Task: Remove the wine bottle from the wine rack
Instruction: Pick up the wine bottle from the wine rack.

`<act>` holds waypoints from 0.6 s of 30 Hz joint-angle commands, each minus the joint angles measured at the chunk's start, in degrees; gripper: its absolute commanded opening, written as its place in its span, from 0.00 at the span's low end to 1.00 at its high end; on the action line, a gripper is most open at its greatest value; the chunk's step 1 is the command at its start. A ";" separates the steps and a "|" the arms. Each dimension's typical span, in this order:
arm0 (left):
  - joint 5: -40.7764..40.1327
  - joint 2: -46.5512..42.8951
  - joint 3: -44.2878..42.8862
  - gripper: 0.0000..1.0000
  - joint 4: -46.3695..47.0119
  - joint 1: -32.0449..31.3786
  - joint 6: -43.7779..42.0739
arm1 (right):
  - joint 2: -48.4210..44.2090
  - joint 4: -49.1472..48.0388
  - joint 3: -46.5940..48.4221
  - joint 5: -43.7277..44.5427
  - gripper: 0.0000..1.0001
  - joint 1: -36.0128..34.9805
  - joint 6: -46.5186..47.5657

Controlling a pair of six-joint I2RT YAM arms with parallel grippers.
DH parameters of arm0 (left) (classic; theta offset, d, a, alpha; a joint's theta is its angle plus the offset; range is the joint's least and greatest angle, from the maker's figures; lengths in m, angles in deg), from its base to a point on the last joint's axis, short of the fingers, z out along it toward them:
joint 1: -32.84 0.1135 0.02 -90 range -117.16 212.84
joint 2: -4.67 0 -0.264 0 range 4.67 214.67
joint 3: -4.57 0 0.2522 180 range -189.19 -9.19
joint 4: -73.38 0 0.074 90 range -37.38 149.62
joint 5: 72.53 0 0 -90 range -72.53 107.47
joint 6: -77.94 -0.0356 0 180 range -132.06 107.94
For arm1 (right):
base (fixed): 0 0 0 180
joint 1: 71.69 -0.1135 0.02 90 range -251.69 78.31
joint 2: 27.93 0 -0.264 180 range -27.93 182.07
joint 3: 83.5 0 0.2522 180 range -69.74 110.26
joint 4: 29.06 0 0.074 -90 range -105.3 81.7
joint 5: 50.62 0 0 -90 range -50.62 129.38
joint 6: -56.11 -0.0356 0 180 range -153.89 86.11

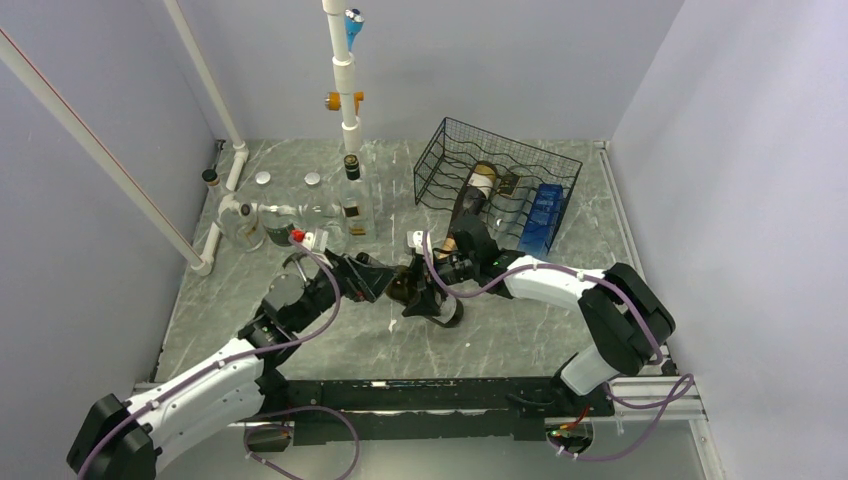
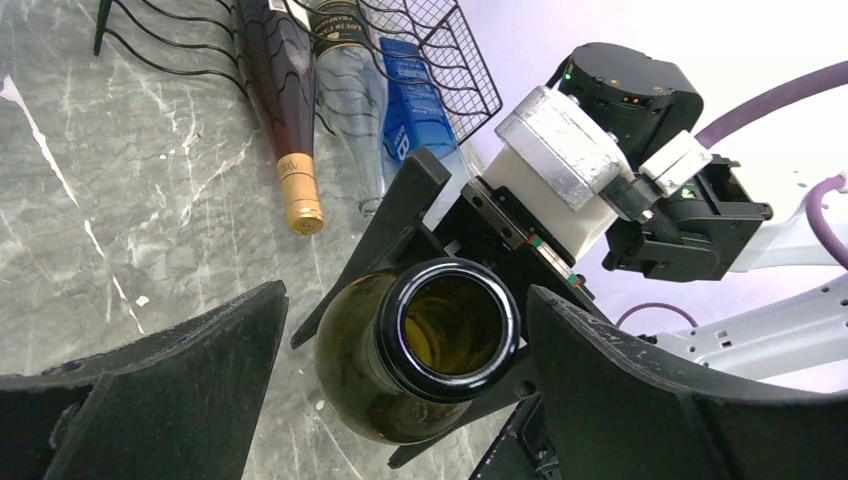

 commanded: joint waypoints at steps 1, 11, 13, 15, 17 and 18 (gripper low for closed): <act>-3.78 2.05 -2.41 0.93 4.66 -1.23 -1.92 | -0.61 -5.95 1.22 -4.15 0.04 0.34 -1.06; -5.19 6.02 -3.06 0.85 7.29 -2.44 -1.81 | -0.62 -5.81 1.22 -4.68 0.05 0.56 -0.96; -5.29 6.18 -3.02 0.84 7.47 -2.66 -1.98 | -0.49 -5.80 1.22 -4.73 0.05 0.59 -0.95; -5.29 6.52 -2.89 0.83 7.83 -2.80 -1.84 | -0.34 -5.80 1.22 -4.77 0.05 0.59 -1.00; -5.33 7.04 -2.69 0.81 8.47 -3.10 -1.43 | -0.29 -5.88 1.22 -4.86 0.05 0.65 -1.00; -5.31 7.30 -2.50 0.80 8.79 -3.19 -1.24 | -0.20 -5.88 1.22 -4.86 0.05 0.64 -1.06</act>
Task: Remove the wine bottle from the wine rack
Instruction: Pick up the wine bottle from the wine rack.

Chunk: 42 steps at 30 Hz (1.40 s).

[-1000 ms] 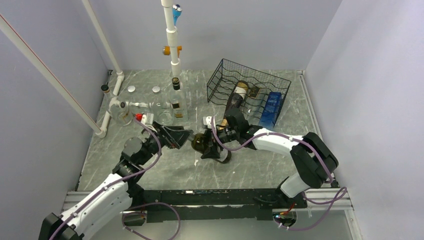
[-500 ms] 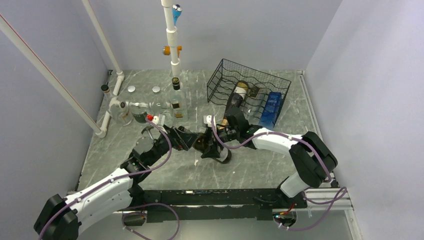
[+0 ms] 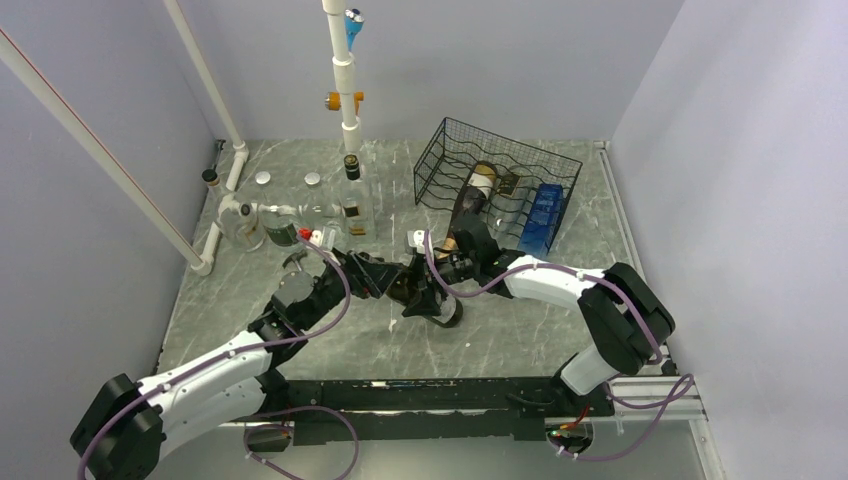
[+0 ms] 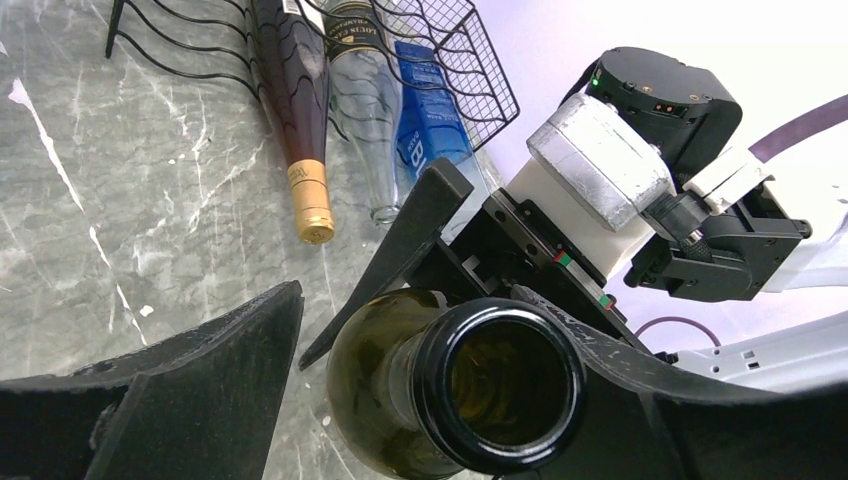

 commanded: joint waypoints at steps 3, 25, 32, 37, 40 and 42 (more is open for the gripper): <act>-0.96 1.38 -1.59 0.77 5.05 -0.86 -0.31 | -0.20 -5.21 1.24 -3.44 0.05 0.35 -0.70; -3.53 -4.64 -7.10 0.00 -8.21 -1.20 -6.43 | 0.47 0.95 3.89 -5.88 0.87 0.44 0.66; -5.47 -8.40 -10.48 0.00 -16.30 -1.18 -10.19 | -0.48 9.96 7.26 -10.25 1.00 1.46 6.79; -7.64 -10.03 -13.55 0.00 -21.26 -1.21 -13.08 | -1.99 16.42 8.44 -13.05 1.00 2.69 12.56; -8.60 -10.52 -16.01 0.00 -25.06 -1.21 -14.83 | -3.07 20.68 9.53 -14.17 1.00 3.68 17.13; -9.09 -10.81 -16.99 0.00 -26.60 -1.16 -15.86 | -3.95 24.95 10.59 -14.32 1.00 4.75 21.24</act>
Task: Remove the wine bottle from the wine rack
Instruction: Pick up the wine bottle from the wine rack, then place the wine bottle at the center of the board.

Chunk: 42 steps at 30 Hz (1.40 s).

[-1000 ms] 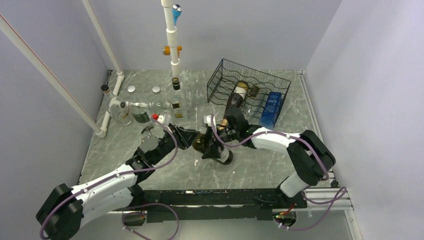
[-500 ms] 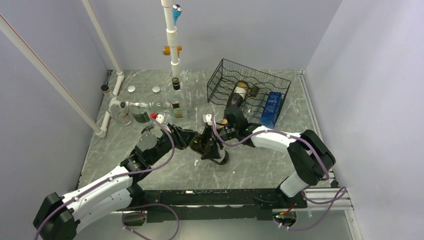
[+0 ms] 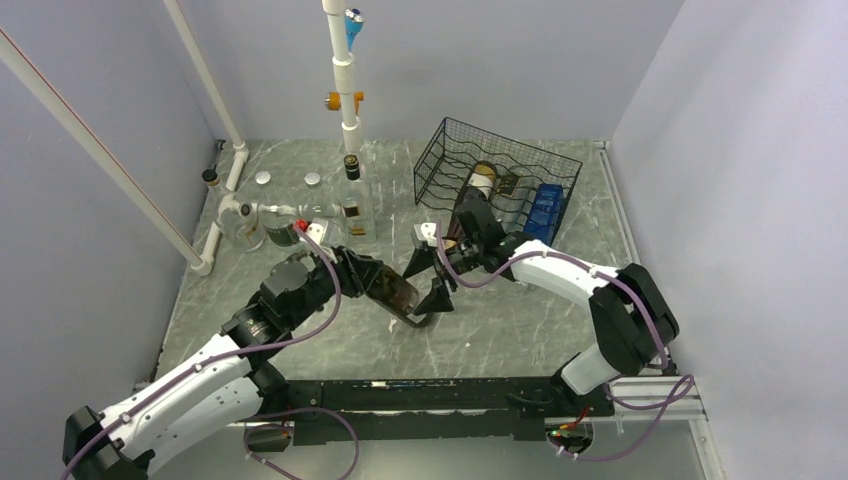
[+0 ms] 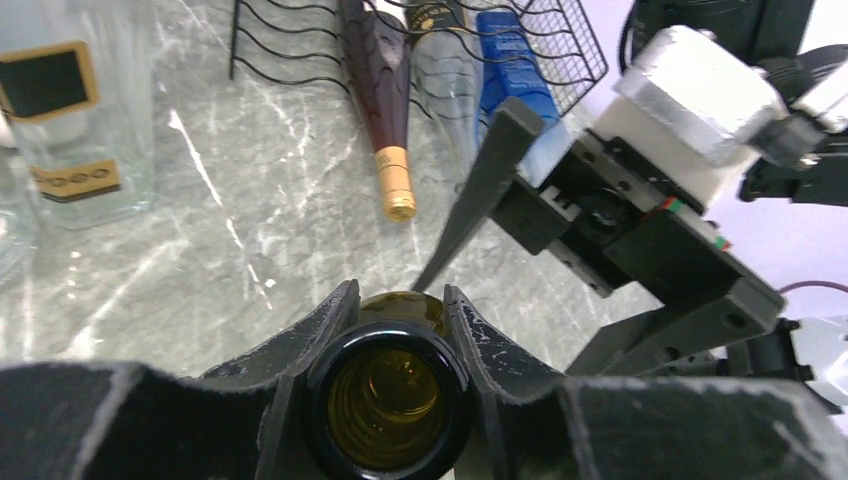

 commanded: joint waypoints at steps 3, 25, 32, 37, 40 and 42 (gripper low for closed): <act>-4.92 -2.62 -7.35 0.00 -0.71 0.32 -4.71 | -5.02 12.19 4.00 -5.42 1.00 3.65 12.23; -6.99 0.84 -23.12 0.00 -15.58 8.87 -18.87 | -7.36 13.53 2.23 -6.70 1.00 7.13 14.58; -7.86 0.79 -24.93 0.00 -18.07 13.78 -23.76 | -7.30 13.66 2.22 -6.32 1.00 7.64 14.75; -9.74 0.25 -25.12 0.00 -18.70 15.84 -26.98 | -7.35 13.66 2.13 -6.28 1.00 7.92 14.84; -10.69 -0.08 -24.99 0.00 -18.79 17.00 -28.61 | -7.34 13.71 2.05 -6.30 1.00 8.00 14.84; -11.22 -0.16 -24.80 0.00 -18.66 17.70 -29.58 | -7.29 13.75 2.05 -6.33 1.00 8.05 14.93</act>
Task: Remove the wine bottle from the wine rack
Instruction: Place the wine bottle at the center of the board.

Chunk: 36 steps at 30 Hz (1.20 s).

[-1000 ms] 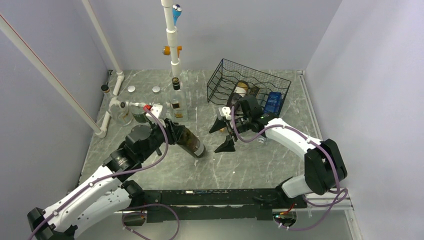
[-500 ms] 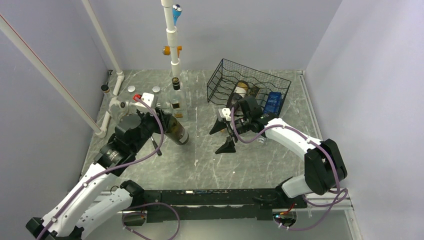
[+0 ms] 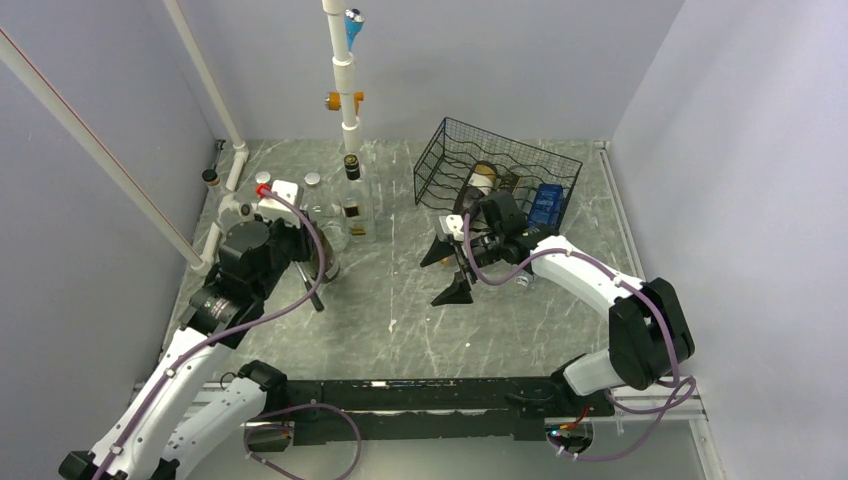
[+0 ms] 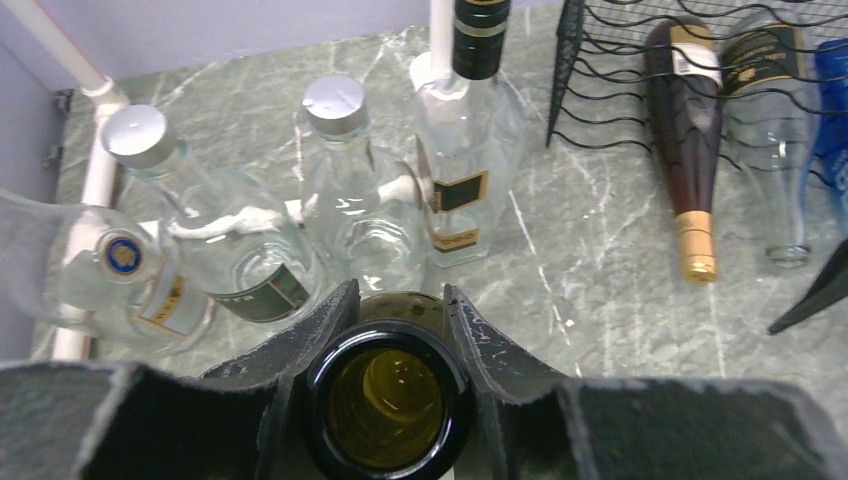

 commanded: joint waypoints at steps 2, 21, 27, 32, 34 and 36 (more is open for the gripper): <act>-2.66 -1.74 -3.70 0.00 6.61 2.03 -4.32 | -1.55 -0.15 0.54 -2.12 1.00 0.47 1.71; -3.73 -1.12 -2.35 0.00 7.94 11.70 -10.40 | -1.59 0.29 0.41 -2.48 1.00 1.21 2.17; -3.53 -0.35 -1.69 0.00 9.13 15.38 -9.97 | -1.68 0.29 0.36 -2.59 1.00 1.36 2.26; -2.96 0.63 -1.11 0.00 10.45 18.45 -8.59 | -1.64 0.38 0.36 -2.68 1.00 1.50 2.34; -2.43 1.31 -0.90 0.00 10.87 19.88 -7.88 | -1.64 0.45 0.36 -2.74 1.00 1.59 2.34; -1.90 1.92 -0.69 0.00 11.42 21.23 -7.32 | -1.69 0.47 0.36 -2.76 1.00 1.63 2.42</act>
